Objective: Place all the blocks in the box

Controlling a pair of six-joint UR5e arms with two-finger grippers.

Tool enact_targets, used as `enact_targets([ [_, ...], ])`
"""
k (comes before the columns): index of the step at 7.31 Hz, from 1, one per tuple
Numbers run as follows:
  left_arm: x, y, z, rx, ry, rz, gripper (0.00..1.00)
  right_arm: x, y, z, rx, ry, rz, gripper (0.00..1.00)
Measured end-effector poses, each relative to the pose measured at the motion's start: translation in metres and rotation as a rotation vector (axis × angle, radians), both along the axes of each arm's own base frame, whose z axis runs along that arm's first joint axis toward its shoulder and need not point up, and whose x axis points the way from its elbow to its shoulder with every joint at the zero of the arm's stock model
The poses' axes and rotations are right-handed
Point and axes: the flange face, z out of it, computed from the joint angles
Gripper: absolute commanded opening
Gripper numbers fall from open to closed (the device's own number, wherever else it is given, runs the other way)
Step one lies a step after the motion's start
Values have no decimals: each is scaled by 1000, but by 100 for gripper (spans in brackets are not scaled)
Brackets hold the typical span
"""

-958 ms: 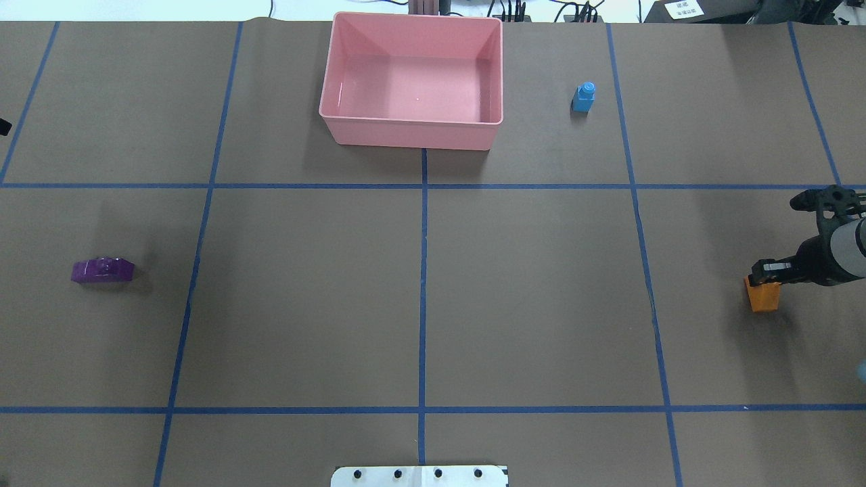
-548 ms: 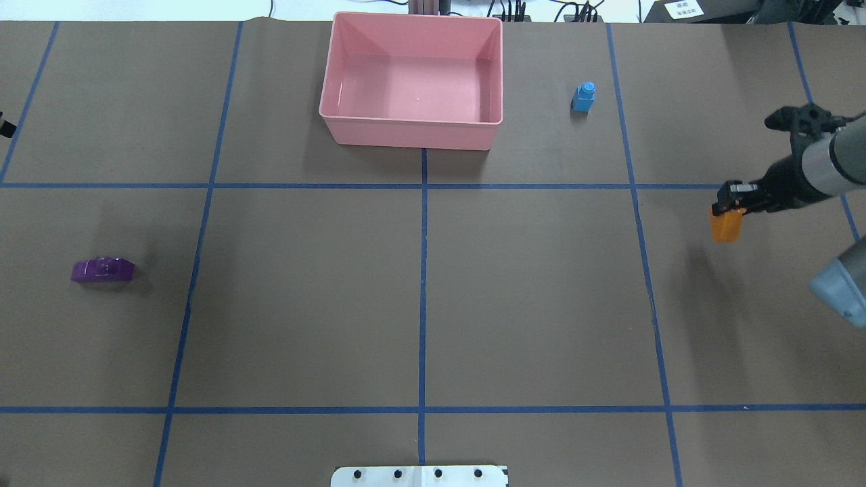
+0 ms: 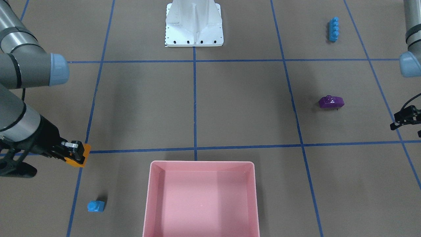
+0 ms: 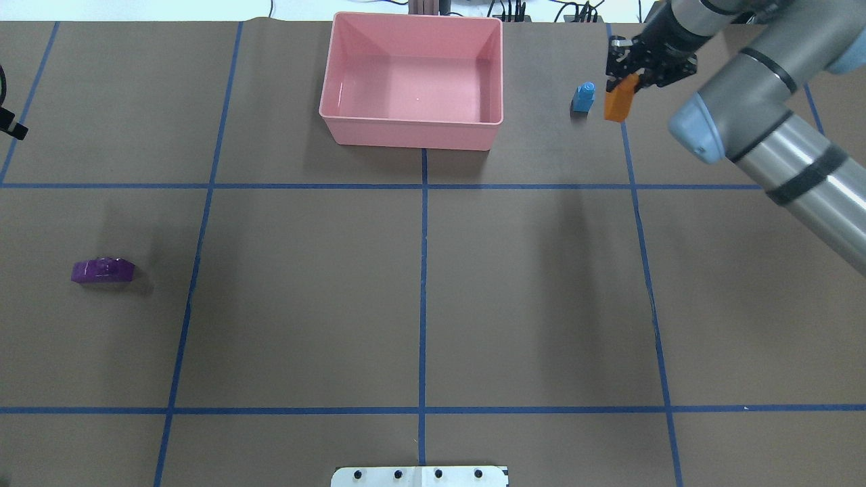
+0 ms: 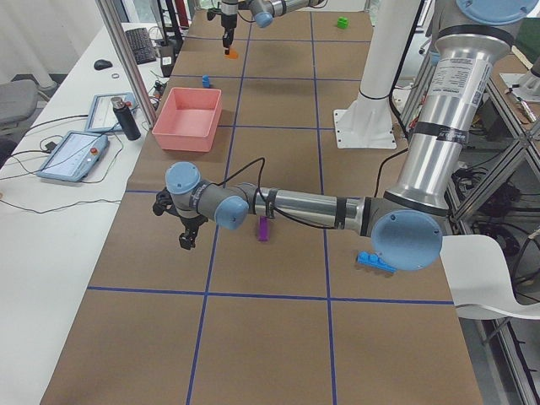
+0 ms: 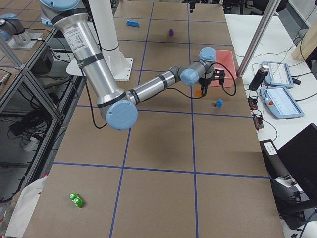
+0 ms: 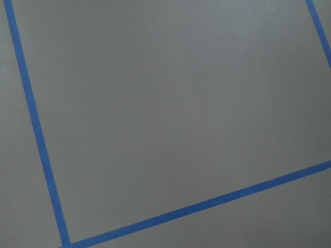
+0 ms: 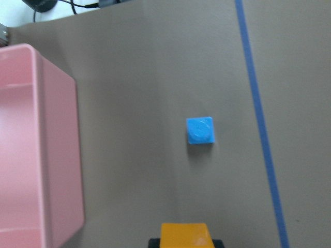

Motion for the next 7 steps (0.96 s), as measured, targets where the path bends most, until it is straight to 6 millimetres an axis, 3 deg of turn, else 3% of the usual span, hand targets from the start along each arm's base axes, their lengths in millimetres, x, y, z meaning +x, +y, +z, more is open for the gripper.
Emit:
enact_targets([
  [2,3,0,-1,-1,1,2,100,-59,-56,-74,-49,28,39,0],
  [4,5,0,-1,-3,1,4,100,-128,-80,-125,-71,99,53,0],
  [5,6,0,-1,-4,2,4,100,-153,-76,-132,-75,127,51,74],
  [6,8,1,-2,5,4,7,100,-173,-70,-129,-82,149,52,98],
  [7,11,1,-5,24,10,10,100,-189,-62,-124,-88,165,53,98],
])
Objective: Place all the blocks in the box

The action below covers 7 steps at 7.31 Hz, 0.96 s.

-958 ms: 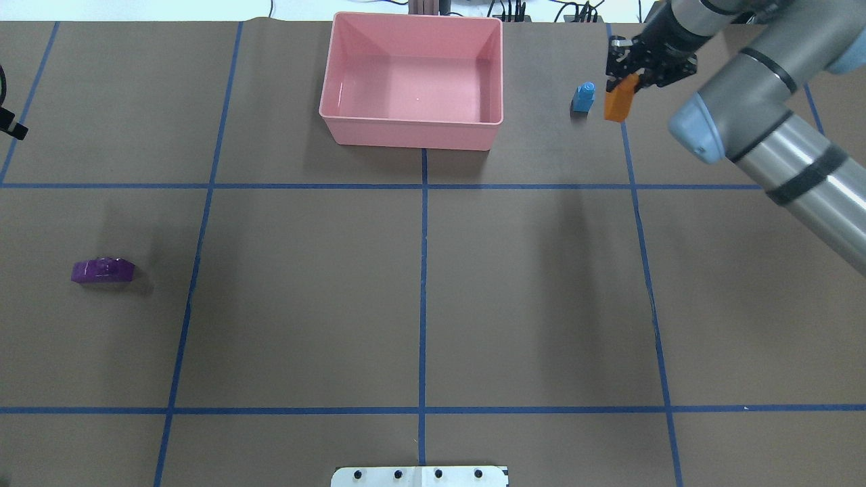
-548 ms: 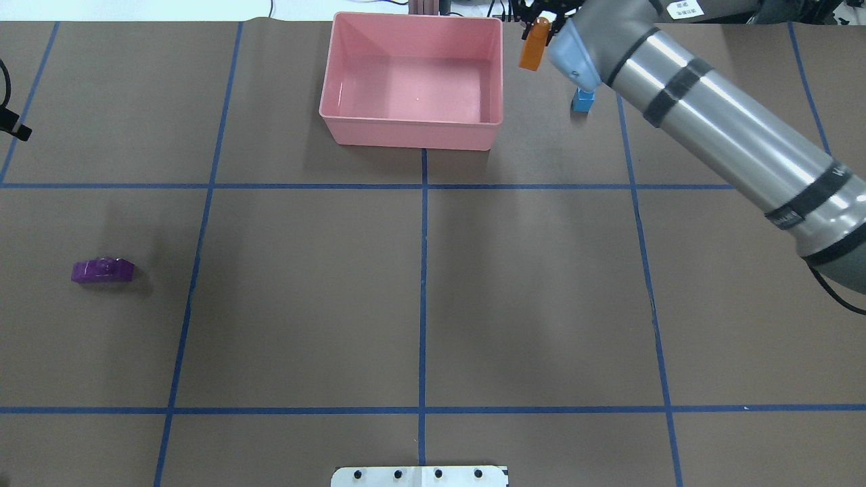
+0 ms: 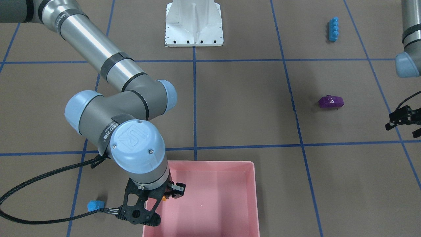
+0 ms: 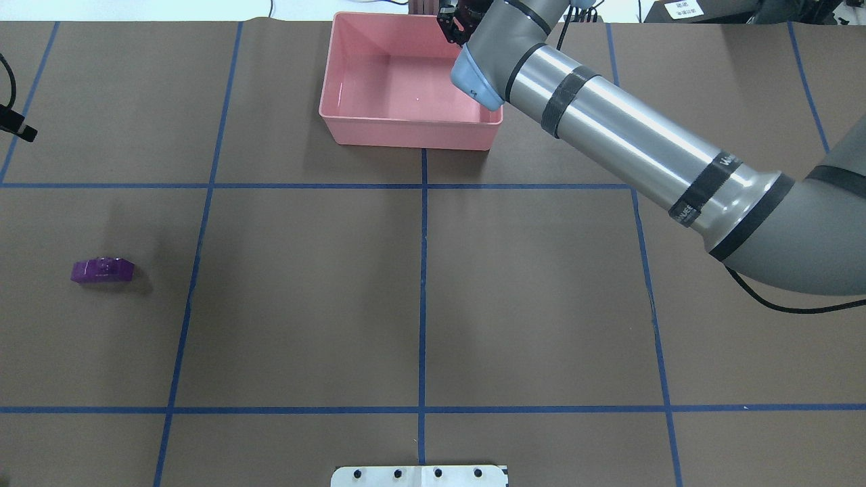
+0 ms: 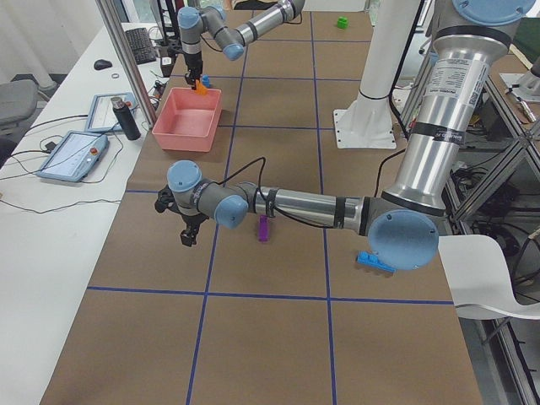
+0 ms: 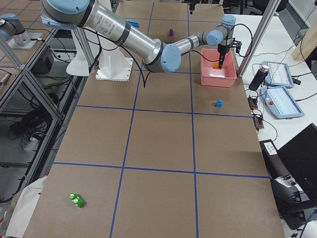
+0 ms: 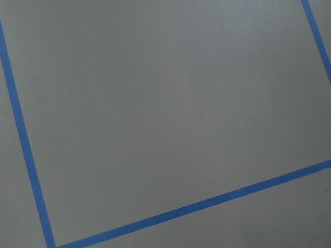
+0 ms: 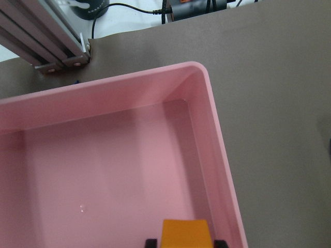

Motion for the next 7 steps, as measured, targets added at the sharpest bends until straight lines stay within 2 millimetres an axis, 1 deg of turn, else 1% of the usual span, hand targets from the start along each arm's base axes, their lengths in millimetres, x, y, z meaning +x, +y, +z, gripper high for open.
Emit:
enact_targets([
  [1,4,0,-3,20,5,5,100,-14,8,2,-2,7,0,99],
  [2,12,1,-8,45,14,15,100,-22,14,1,-5,7,2,99],
  [3,31,5,-15,81,31,36,100,-22,15,-2,-1,2,5,99],
  [4,56,12,-23,117,53,61,100,-15,14,-9,6,-11,7,99],
  [5,79,25,-30,147,72,76,100,0,11,-12,9,-33,8,99],
  [6,96,47,-31,181,75,86,100,23,9,-4,6,-60,9,99],
  [7,117,77,-33,230,60,114,100,49,9,10,7,-85,5,99],
])
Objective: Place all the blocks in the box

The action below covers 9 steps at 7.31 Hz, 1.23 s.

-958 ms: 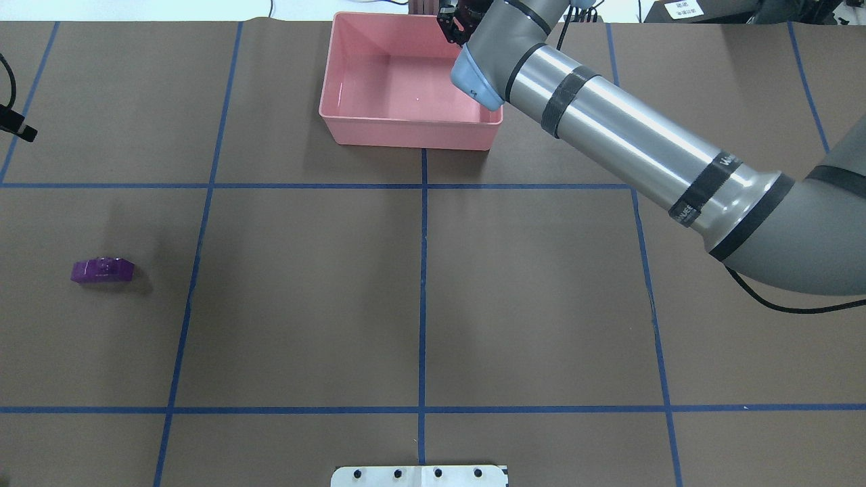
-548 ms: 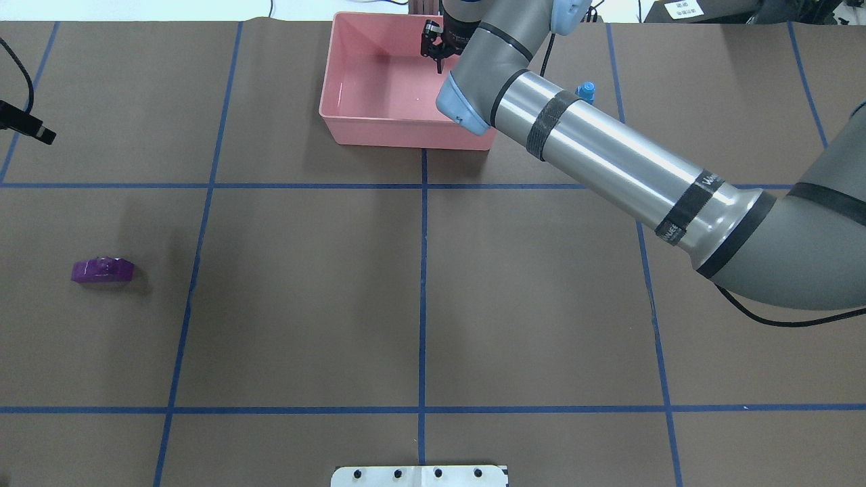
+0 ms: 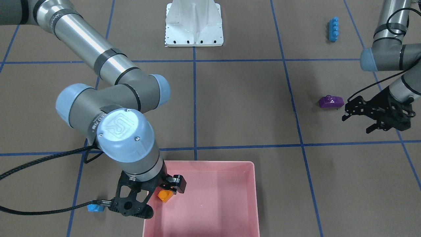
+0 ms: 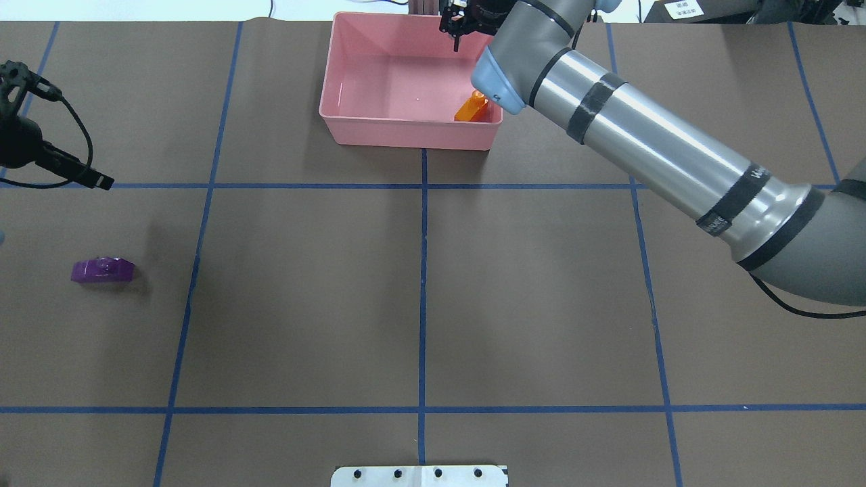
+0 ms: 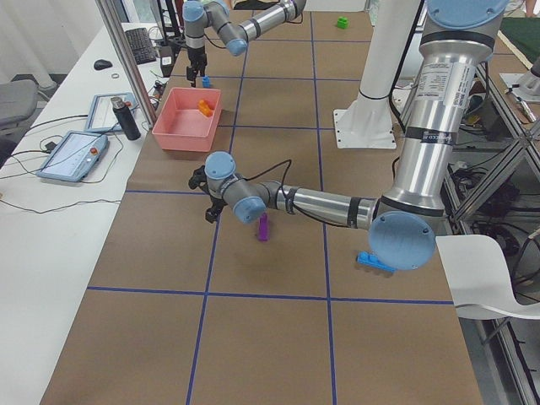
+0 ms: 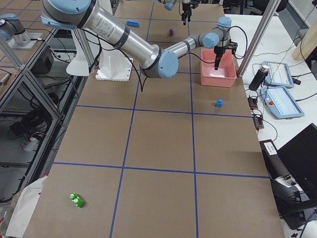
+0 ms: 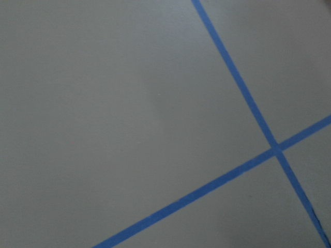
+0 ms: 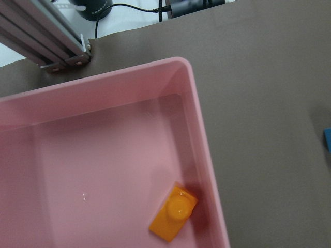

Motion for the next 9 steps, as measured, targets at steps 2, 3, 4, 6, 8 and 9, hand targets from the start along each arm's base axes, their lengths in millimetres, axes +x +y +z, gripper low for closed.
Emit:
enact_targets([
  [2,31,65,0,151,-53,127,100,47,1,20,15,-13,-35,99],
  [3,29,83,10,234,-84,204,100,57,1,22,17,-10,-43,99],
  [4,27,93,22,306,-112,276,100,61,1,23,18,-8,-47,99],
  [6,30,99,37,359,-138,345,100,61,1,25,18,-5,-50,99],
  [8,43,101,45,363,-141,379,54,60,2,27,19,-1,-49,99],
  [9,49,97,48,359,-144,386,14,60,2,27,20,-1,-49,99],
])
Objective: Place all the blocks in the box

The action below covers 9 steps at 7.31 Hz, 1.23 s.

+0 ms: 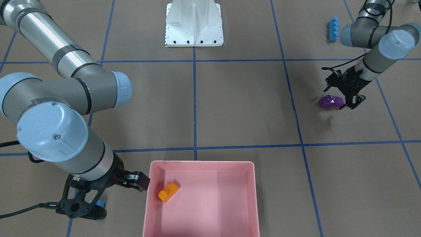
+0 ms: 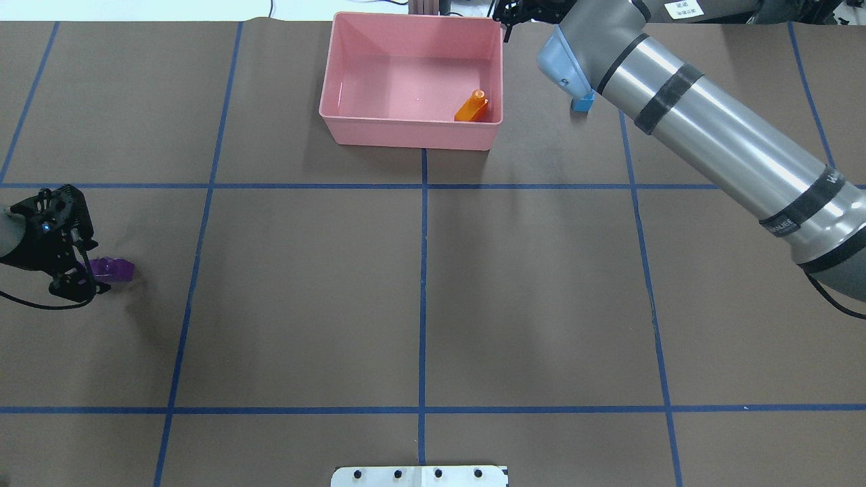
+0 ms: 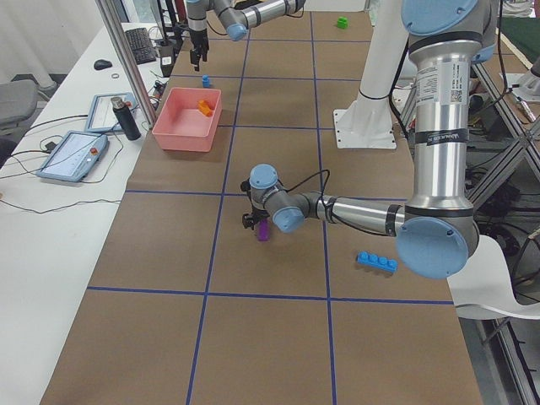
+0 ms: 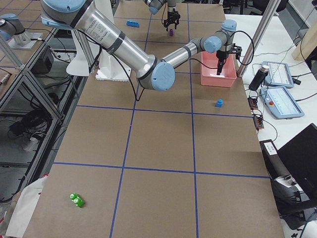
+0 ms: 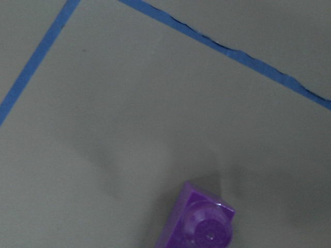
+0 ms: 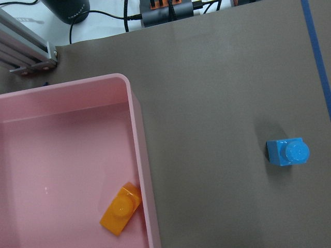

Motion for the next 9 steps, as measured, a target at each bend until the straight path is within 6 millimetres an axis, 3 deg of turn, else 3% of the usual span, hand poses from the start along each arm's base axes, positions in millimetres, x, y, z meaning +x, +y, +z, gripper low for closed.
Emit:
enact_targets([
  [1,4,-3,3,-5,-6,2,0,0,0,-1,1,-1,0,99],
  [3,3,-3,5,-16,-4,-3,0,0,0,-4,6,-4,1,99],
  [5,1,-3,-7,-57,18,-50,0,0,0,-7,10,-7,1,99],
  [7,4,-6,-53,-249,100,-237,0,0,0,-6,11,-6,3,99],
  [9,26,-32,-129,-489,237,-441,0,1,-1,0,11,1,3,99],
])
